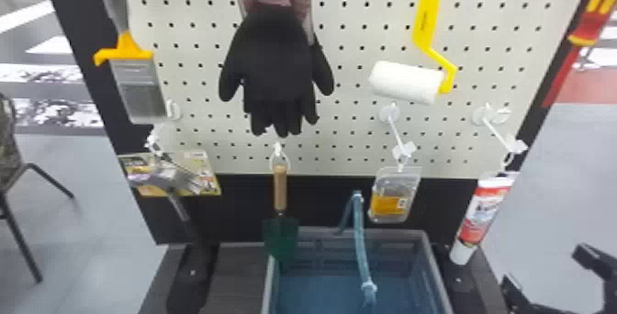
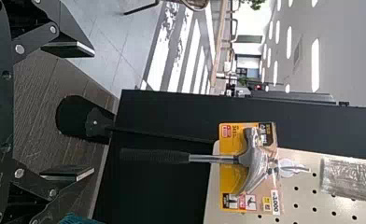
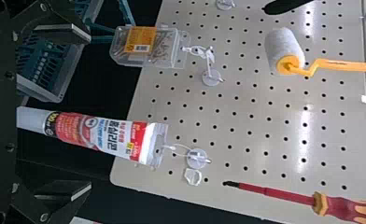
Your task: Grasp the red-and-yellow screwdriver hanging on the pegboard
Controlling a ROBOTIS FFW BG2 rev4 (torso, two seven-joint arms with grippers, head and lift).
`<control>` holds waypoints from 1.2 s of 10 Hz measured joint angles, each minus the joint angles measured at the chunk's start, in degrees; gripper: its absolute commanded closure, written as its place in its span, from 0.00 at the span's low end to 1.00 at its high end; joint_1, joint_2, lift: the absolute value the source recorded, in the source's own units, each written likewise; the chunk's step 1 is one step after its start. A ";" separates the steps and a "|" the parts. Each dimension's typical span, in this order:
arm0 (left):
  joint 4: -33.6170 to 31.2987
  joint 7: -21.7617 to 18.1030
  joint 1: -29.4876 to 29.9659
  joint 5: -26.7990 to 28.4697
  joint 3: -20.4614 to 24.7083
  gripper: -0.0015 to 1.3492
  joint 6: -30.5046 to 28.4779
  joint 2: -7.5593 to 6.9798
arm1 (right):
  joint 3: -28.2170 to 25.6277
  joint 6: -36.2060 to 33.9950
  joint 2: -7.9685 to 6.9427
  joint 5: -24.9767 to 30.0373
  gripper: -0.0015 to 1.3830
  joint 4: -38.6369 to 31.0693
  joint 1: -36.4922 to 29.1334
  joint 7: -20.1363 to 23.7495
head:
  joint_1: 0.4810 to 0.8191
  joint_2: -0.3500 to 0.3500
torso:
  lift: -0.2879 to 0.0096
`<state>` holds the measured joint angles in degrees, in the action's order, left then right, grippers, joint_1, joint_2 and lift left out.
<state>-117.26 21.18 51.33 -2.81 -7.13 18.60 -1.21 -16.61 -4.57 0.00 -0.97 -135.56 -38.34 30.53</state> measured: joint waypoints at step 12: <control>-0.10 0.00 -0.44 0.00 -0.17 0.29 -0.23 -0.22 | 0.35 -8.18 0.00 0.07 0.14 -10.37 12.59 -1.90 | 0.20 0.50 | 0.63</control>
<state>-117.36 21.18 50.89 -2.81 -7.30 18.36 -1.43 -16.26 -12.76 0.00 -0.90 -145.93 -25.75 28.64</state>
